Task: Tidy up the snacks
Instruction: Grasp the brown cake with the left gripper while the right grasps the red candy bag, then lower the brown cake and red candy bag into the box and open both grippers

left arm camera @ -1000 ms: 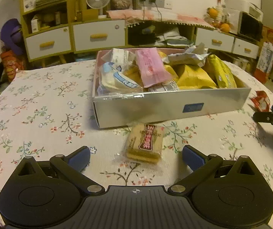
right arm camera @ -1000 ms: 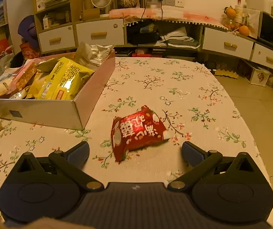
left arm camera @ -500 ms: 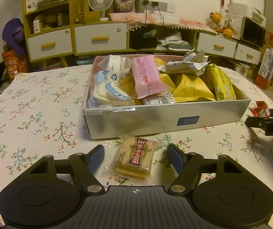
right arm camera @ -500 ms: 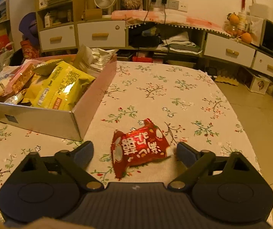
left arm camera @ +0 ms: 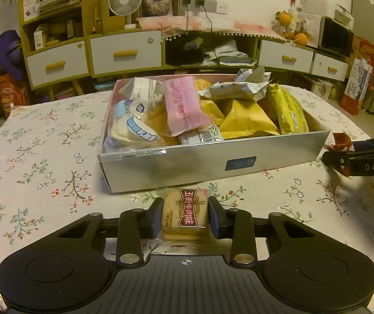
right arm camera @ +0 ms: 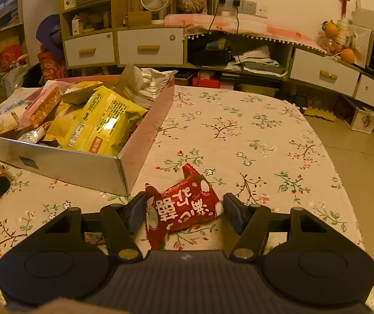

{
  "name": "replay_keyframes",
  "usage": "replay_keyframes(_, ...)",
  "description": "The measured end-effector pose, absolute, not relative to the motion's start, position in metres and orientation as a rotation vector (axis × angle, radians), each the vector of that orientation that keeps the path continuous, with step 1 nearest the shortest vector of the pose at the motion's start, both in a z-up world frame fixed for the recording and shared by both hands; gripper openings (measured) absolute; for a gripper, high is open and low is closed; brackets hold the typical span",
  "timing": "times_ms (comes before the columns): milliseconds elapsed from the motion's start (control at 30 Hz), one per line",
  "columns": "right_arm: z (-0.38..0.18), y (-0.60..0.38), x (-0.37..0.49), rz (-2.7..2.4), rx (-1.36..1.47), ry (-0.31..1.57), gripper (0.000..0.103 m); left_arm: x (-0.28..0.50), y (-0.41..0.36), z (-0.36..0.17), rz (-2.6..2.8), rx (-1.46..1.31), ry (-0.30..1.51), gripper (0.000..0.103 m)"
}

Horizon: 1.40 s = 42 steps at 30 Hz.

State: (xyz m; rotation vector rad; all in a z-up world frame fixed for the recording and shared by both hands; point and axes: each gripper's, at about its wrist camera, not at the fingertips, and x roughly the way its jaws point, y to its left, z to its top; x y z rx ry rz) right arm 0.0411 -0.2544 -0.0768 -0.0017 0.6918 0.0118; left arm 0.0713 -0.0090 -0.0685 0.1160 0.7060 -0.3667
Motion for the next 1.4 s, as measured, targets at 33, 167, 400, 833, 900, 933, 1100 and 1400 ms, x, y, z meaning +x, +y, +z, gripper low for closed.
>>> replay_keyframes(33, -0.077, -0.254, 0.041, 0.013, -0.002, 0.693, 0.058, 0.071, -0.009, -0.069, -0.368, 0.116, 0.707, 0.032)
replay_keyframes(167, -0.076, -0.253, 0.042, 0.027, 0.0, 0.698, 0.055, 0.071, -0.009, -0.068, -0.374, 0.113, 0.71, 0.032)
replay_keyframes(400, -0.074, -0.249, 0.042, 0.048, 0.006, 0.706, 0.047, 0.071, -0.011, -0.066, -0.389, 0.114, 0.714, 0.032)
replay_keyframes(833, -0.063, -0.252, 0.041, 0.035, 0.037, 0.688, 0.037, 0.062, -0.02, -0.053, -0.451, 0.138, 0.685, 0.032)
replay_keyframes(900, -0.061, -0.251, 0.041, 0.034, 0.034, 0.681, 0.037, 0.06, -0.022, -0.051, -0.46, 0.135, 0.68, 0.032)
replay_keyframes(933, -0.06, -0.251, 0.041, 0.034, 0.036, 0.679, 0.036, 0.06, -0.022, -0.05, -0.464, 0.135, 0.677, 0.032)
replay_keyframes(1100, -0.061, -0.251, 0.043, 0.027, 0.039, 0.689, 0.036, 0.056, -0.025, -0.049, -0.472, 0.136, 0.674, 0.032)
replay_keyframes(1400, -0.054, -0.253, 0.041, 0.022, 0.052, 0.674, 0.028, 0.054, -0.024, -0.045, -0.476, 0.13, 0.672, 0.032)
